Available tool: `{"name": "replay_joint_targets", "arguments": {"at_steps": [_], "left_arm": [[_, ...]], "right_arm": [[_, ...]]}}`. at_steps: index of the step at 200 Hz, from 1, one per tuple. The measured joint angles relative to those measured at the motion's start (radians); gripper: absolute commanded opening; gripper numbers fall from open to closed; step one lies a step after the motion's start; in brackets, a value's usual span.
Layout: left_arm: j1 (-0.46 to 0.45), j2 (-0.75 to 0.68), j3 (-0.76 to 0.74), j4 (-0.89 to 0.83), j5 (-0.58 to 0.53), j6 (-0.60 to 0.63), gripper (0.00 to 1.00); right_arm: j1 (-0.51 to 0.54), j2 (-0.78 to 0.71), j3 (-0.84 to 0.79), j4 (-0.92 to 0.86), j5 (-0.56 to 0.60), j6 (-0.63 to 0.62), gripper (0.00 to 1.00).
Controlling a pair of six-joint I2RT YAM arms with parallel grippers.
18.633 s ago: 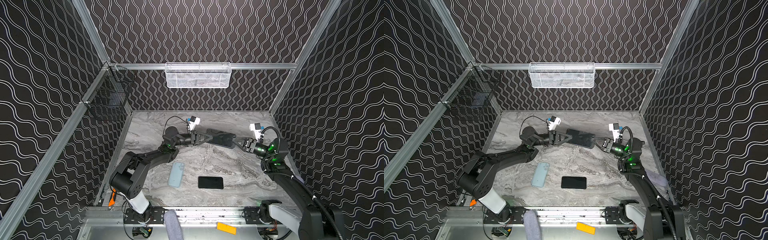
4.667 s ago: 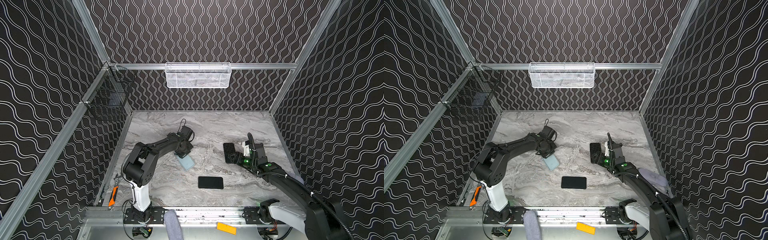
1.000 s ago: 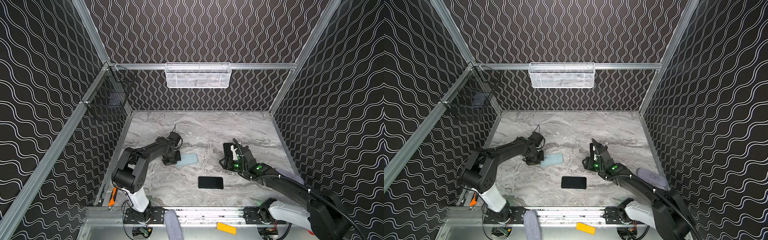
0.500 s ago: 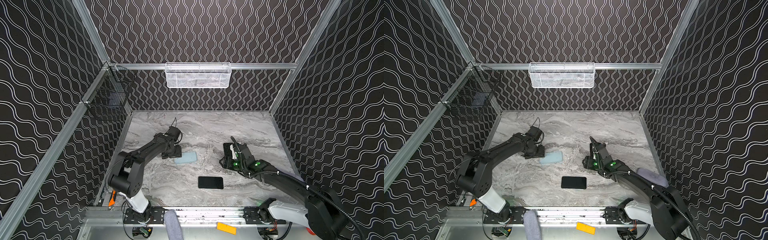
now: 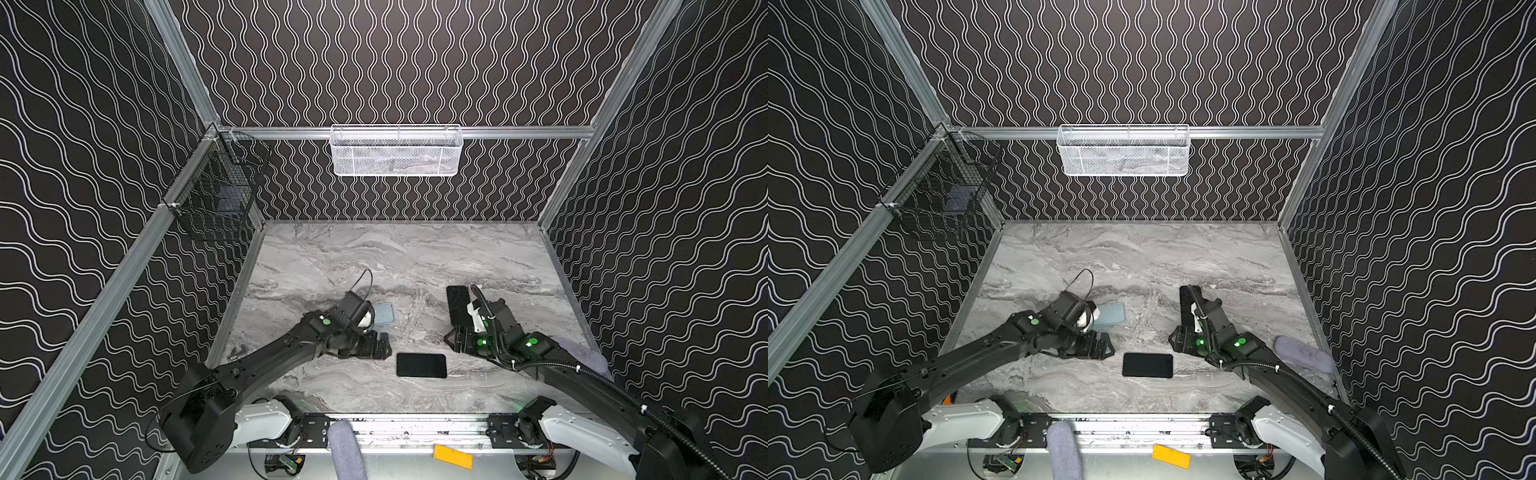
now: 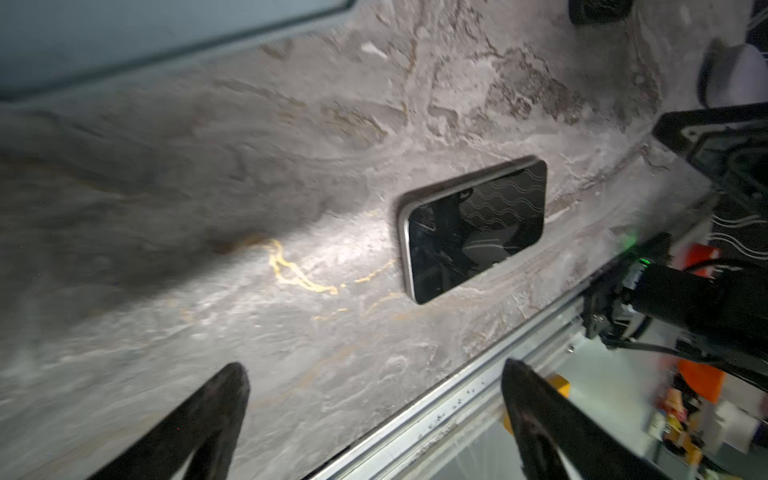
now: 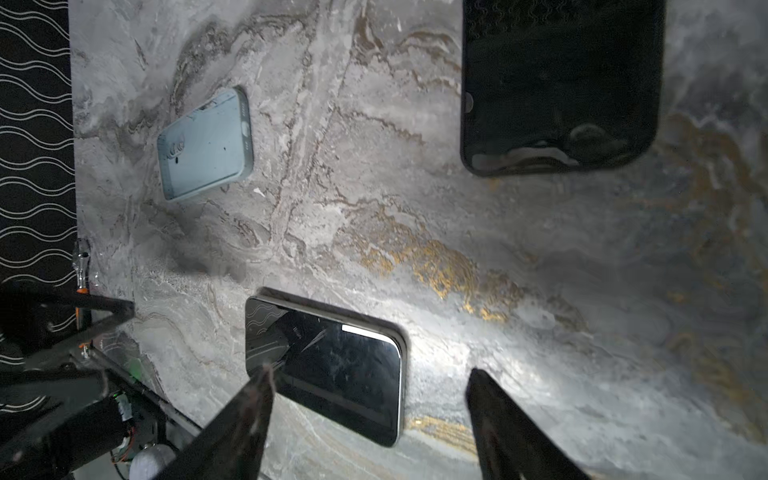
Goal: Put the phone into the phone case
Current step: 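Reach both grippers to the black phone nearest the robot and grip its ends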
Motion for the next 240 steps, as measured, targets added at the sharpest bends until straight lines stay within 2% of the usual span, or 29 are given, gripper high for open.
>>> {"name": "replay_joint_targets", "arguments": {"at_steps": [41,97,147,240], "left_arm": [[-0.064,0.000,-0.068,0.171,0.091,-0.050,0.98],[-0.066,0.052,-0.190,0.359,0.162,-0.084,0.98],[-0.066,0.148,-0.251,0.613,0.233,-0.134,0.98],[-0.068,0.196,-0.346,0.938,0.246,-0.245,0.97]], "right_arm": [[0.000,-0.008,-0.060,-0.015,-0.084,0.081,0.75],[0.000,-0.026,-0.129,-0.006,-0.133,0.115,0.75],[0.000,-0.011,-0.174,0.048,-0.174,0.132,0.74],[0.004,0.035,-0.279,0.354,-0.290,0.201,0.74]]}}
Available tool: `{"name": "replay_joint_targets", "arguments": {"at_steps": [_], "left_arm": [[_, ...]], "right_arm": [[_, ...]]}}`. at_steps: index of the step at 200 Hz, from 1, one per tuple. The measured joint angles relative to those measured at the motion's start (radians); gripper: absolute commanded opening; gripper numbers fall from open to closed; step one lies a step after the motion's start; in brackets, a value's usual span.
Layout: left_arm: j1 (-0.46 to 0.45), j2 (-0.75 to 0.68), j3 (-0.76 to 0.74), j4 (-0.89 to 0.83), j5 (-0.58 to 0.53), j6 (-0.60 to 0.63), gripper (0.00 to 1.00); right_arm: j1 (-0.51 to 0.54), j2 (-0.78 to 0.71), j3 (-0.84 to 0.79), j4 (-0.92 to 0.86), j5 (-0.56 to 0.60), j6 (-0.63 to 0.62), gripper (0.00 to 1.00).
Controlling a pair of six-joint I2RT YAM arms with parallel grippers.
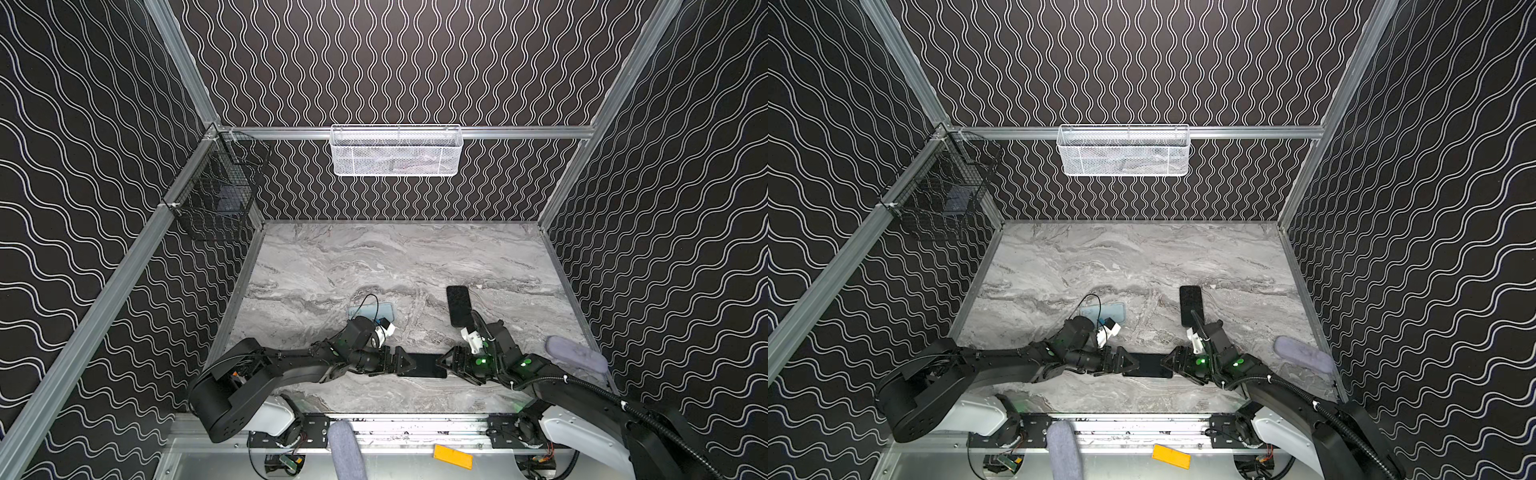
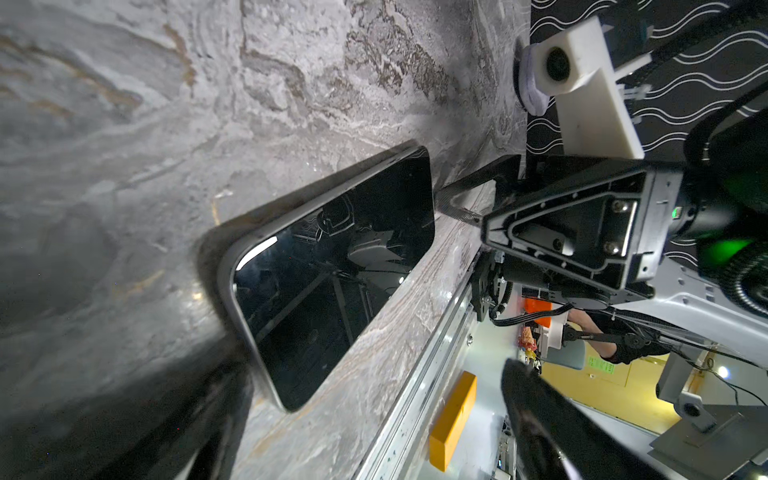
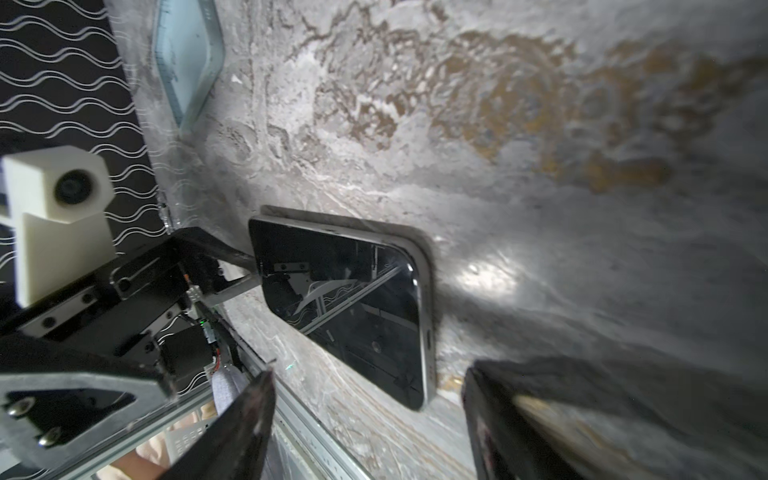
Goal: Put the phone into the phone case
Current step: 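Reach both grippers to the black phone nearest the robot and grip its ends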
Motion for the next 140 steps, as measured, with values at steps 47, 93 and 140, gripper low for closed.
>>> {"name": "replay_joint_targets", "arguments": {"at_steps": [47,93,140], "left_arm": [[-0.005,0.039,0.000,0.075,-0.009,-0.037,0.96],[-0.009,0.026,0.000,0.058,-0.030,-0.038,0.90],[-0.009,-0.015,0.005,-0.033,-0.076,-0.038,0.63]], "right_arm": [[0.012,0.047,-0.040,0.157,-0.033,0.034,0.73],[0.013,0.086,-0.040,0.210,-0.040,0.039,0.73],[0.014,0.127,-0.021,0.225,-0.049,0.026,0.73]]}}
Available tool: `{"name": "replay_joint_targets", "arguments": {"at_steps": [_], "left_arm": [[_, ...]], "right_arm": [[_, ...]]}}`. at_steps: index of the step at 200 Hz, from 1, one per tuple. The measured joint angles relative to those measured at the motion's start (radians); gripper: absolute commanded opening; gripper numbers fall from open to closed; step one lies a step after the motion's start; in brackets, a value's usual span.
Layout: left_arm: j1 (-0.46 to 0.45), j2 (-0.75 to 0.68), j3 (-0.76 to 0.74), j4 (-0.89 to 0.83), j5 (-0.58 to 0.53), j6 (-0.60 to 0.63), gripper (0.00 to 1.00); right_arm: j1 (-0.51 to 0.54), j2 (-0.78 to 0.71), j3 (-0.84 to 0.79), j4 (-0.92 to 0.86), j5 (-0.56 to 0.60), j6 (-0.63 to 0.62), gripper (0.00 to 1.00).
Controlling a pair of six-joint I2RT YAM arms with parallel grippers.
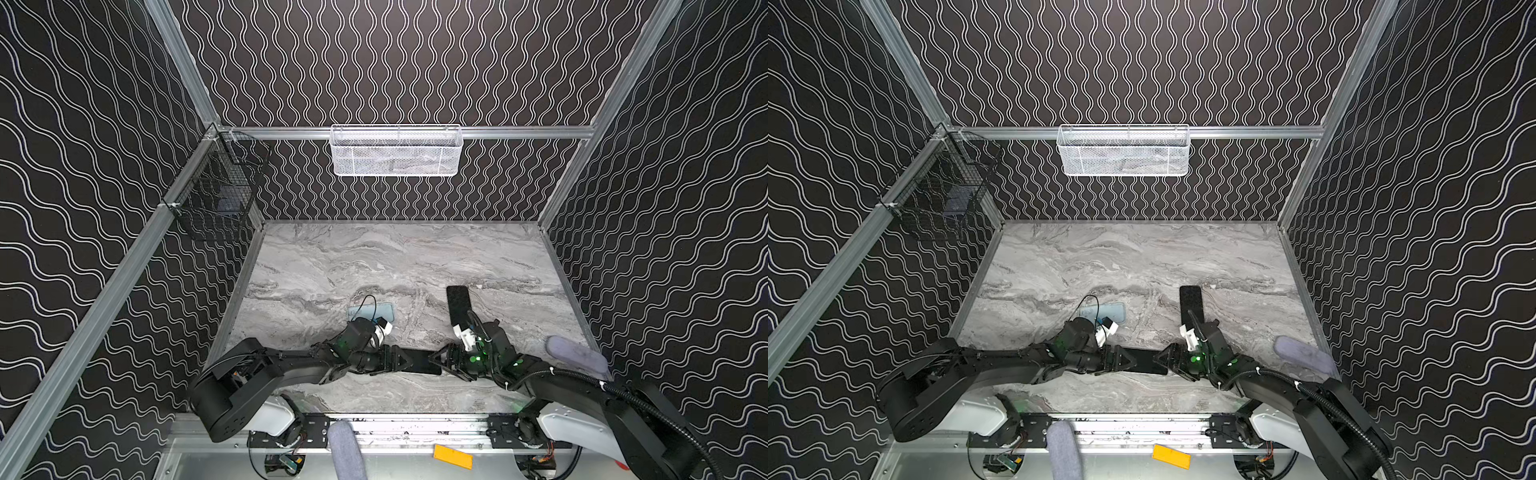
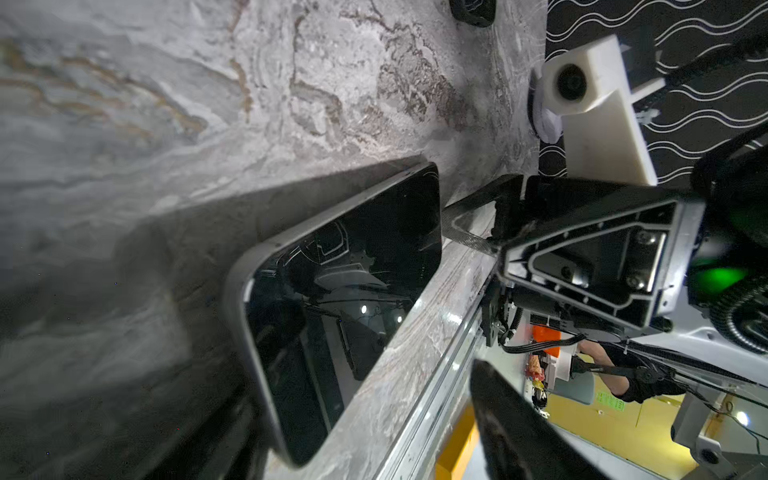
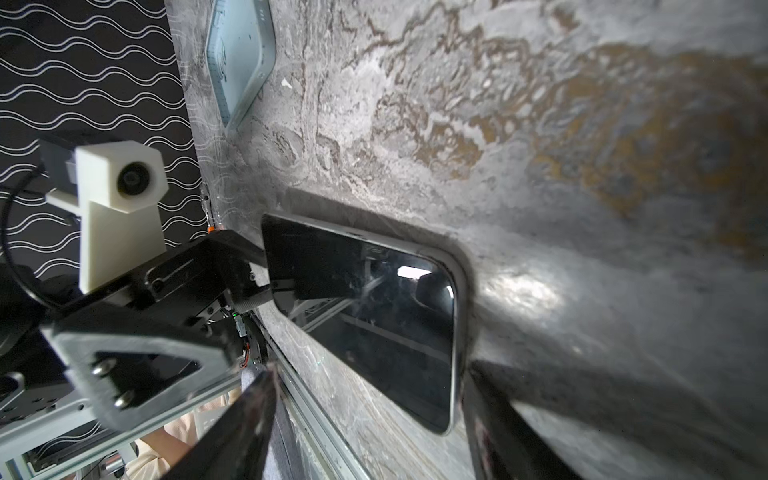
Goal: Put the phone into the phone case
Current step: 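Lift the silver-framed black phone off the table with both grippers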
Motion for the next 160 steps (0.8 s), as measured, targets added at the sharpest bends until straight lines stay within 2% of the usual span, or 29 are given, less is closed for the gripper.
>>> {"name": "replay_joint_targets", "arguments": {"at_steps": [30,126,140,160], "left_arm": [[0.000,-0.008,0.002,-0.015,-0.006,0.000,0.50],[-0.006,-0.018,0.018,-0.005,0.007,0.004,0.41],[-0.009,-0.028,0.016,-0.004,0.009,0.004,0.35],[-0.011,-0.043,0.006,0.003,0.008,0.003,0.31]], "right_arm": [[0.000,-0.008,-0.005,0.001,0.002,-0.014,0.73],[0.005,-0.051,-0.048,0.054,0.026,0.016,0.73],[0.006,-0.056,-0.049,0.051,0.032,0.017,0.73],[0.007,-0.046,-0.045,0.051,0.032,0.017,0.73]]}}
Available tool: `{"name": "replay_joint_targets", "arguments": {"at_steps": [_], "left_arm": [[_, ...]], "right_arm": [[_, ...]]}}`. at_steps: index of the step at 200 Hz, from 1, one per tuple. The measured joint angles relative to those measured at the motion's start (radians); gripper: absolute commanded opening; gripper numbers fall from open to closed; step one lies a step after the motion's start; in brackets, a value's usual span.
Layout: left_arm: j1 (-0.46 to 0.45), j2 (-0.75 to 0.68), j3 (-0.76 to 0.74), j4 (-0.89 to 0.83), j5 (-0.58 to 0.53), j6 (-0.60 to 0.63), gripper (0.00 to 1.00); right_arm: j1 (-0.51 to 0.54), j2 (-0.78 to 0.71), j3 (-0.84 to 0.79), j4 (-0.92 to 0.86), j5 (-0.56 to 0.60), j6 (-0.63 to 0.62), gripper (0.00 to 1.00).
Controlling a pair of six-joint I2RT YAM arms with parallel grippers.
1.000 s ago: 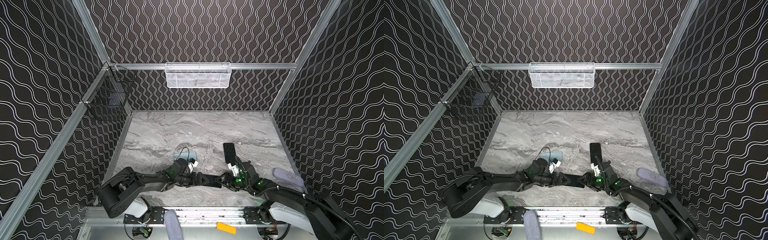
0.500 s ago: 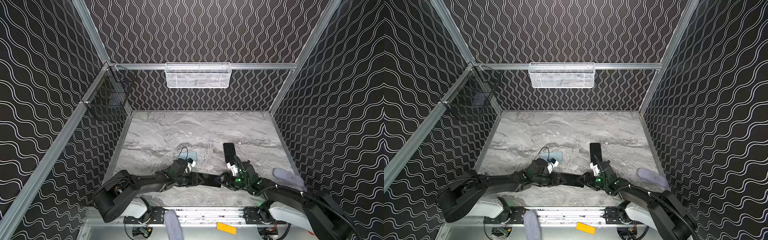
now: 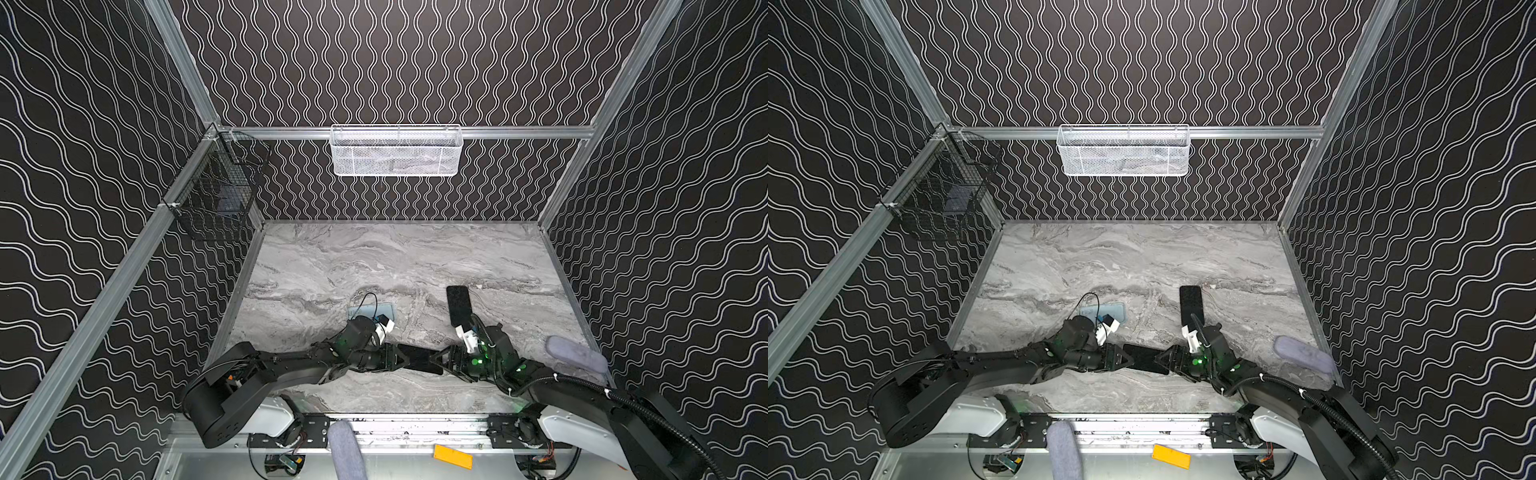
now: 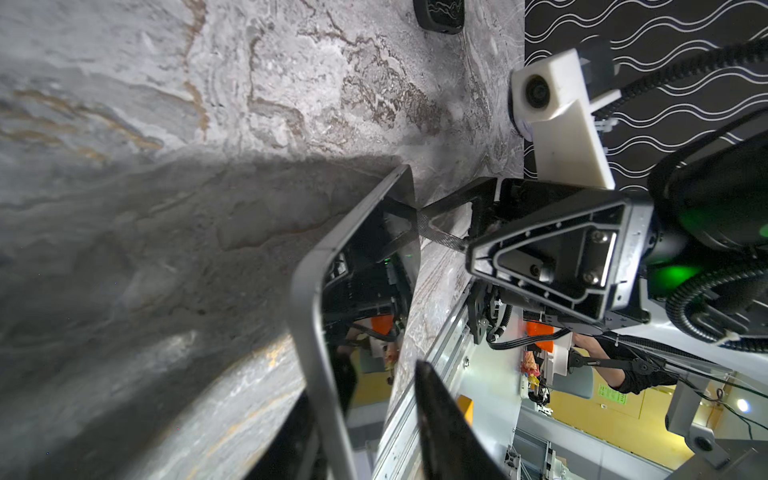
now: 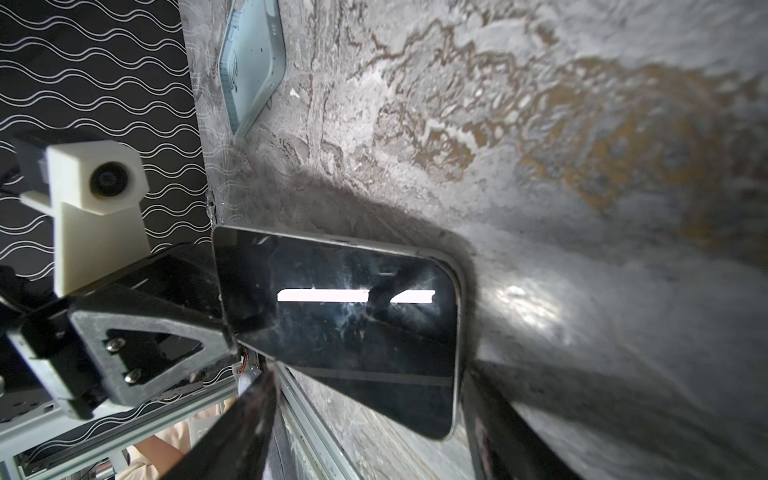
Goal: Put the phone into the phone case
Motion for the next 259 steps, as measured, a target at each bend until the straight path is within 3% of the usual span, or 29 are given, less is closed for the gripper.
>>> {"name": "replay_joint_targets", "arguments": {"at_steps": [63,125,158,197,259], "left_arm": [[-0.011,-0.030,-0.011,0.013,-0.017,-0.003,0.25],[-0.015,-0.013,0.010,0.049,0.009,-0.002,0.06],[-0.016,-0.023,0.024,0.023,0.006,0.003,0.04],[-0.016,-0.109,0.113,-0.167,-0.040,0.079,0.02],[-0.014,-0.192,0.404,-0.567,-0.150,0.313,0.00]], "right_arm": [[0.016,0.029,0.024,-0.001,0.012,-0.003,0.73],[0.023,-0.007,0.011,-0.012,0.042,-0.001,0.73],[0.024,-0.056,0.056,-0.133,0.091,-0.016,0.73],[0.024,-0.261,0.198,-0.312,0.186,-0.101,0.75],[0.019,-0.500,0.370,-0.478,0.336,-0.279,0.76]]}}
